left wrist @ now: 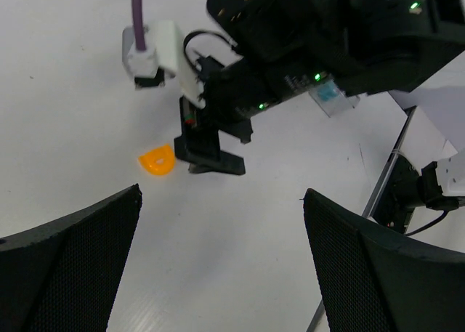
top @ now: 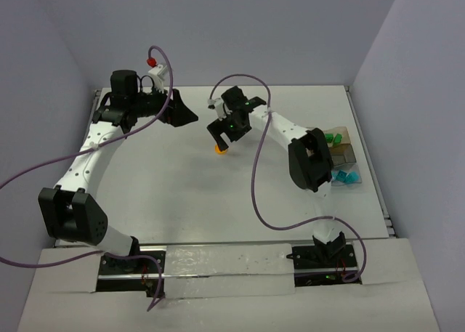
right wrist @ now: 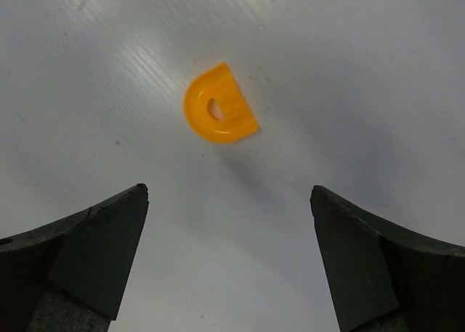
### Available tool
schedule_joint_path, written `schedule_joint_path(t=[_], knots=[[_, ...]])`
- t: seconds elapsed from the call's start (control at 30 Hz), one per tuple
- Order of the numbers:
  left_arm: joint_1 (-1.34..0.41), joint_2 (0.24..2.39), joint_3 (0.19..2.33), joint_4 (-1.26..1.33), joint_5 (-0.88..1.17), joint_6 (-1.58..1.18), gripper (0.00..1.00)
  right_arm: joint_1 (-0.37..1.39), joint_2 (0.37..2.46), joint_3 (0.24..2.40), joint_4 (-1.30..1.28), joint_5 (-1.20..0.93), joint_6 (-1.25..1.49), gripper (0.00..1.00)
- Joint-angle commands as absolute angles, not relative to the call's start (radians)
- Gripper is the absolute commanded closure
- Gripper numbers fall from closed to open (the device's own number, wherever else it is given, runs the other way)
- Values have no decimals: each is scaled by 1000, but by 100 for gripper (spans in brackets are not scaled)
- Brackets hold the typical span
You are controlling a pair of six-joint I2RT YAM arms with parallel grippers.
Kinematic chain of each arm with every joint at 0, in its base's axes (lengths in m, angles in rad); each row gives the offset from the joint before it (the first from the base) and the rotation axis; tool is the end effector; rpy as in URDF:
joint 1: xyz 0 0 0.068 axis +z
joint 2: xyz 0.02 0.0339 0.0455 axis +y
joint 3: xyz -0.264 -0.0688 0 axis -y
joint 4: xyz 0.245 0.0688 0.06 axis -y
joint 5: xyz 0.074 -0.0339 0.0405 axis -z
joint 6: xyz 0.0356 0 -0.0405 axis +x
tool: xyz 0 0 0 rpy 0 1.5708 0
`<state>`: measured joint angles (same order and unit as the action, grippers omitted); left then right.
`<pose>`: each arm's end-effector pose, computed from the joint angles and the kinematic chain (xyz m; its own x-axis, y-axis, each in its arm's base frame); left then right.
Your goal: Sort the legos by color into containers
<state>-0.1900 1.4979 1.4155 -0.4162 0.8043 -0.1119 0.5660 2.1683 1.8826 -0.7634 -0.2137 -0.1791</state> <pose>0.3257 -0.0887 0.3692 -0.5507 0.0270 -0.8343 0.6951 0.5682 -0.4404 0.3966 0.2609 0.2260 -0.6108 -0.5943 -0.5231 -0.7338 0.6731 0.0921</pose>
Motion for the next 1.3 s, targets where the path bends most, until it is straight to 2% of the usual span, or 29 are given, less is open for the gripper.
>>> schedule_joint_path(t=[0.0,0.57,0.73,0.87,1.13,1.27], knots=[[-178,1473,1429,-372,852,-118,1,611,2208,1959,-786,-208,-181,0],[-175,1487,1440,-374,837,-117,1,629,2429,2176,-872,-217,-230,0],[-176,1483,1440,-378,825,-112,1,632,2450,2166,-873,-204,-233,5],[-176,1483,1439,-380,818,-111,1,632,2451,2120,-865,-183,-243,11],[-176,1488,1442,-379,813,-110,1,637,2434,2072,-839,-156,-254,41],[-176,1491,1443,-383,809,-106,1,641,2427,2067,-850,-156,-259,48]])
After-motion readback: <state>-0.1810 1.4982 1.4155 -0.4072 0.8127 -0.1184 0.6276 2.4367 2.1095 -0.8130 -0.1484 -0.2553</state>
